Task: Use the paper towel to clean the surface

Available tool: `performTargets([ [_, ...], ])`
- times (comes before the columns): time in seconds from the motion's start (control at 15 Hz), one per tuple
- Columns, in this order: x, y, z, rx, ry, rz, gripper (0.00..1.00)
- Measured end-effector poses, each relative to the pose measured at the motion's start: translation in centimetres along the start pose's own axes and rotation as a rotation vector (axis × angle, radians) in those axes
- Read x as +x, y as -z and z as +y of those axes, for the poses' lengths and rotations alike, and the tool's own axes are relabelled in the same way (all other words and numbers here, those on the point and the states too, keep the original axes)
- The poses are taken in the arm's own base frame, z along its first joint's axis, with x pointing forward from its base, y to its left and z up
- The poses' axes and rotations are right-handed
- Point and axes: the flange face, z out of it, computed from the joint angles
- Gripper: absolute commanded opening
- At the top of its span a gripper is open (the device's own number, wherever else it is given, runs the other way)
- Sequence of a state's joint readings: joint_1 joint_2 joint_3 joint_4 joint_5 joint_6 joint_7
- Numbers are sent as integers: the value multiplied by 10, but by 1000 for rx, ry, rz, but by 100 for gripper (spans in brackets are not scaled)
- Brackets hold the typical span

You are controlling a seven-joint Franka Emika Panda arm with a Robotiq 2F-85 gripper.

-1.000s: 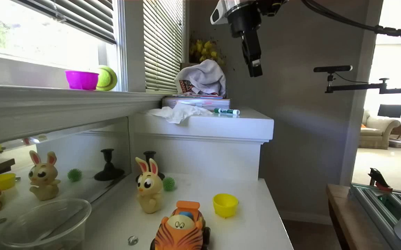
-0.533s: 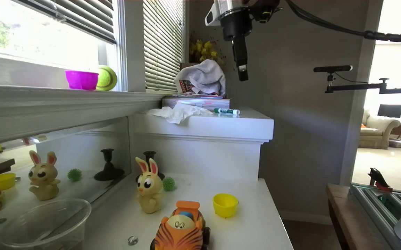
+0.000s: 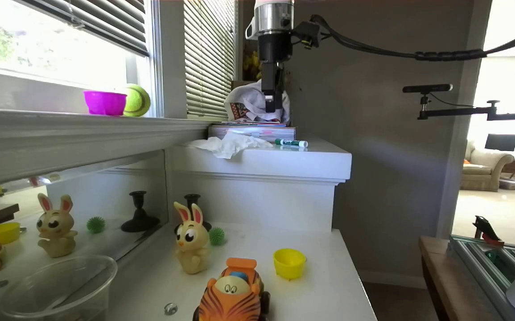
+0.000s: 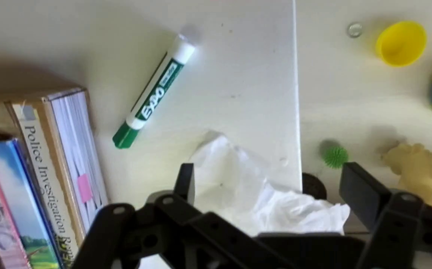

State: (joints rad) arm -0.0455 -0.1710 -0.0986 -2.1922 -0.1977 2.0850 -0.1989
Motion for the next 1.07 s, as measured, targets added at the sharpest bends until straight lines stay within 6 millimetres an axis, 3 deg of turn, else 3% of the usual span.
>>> performTargets([
  [0.27,36,-12,20,22,-57,93,100],
  [0.53,64,-31,23,62,-96,129,100],
  [1.07,91,-61,18,112,-122,120,100],
])
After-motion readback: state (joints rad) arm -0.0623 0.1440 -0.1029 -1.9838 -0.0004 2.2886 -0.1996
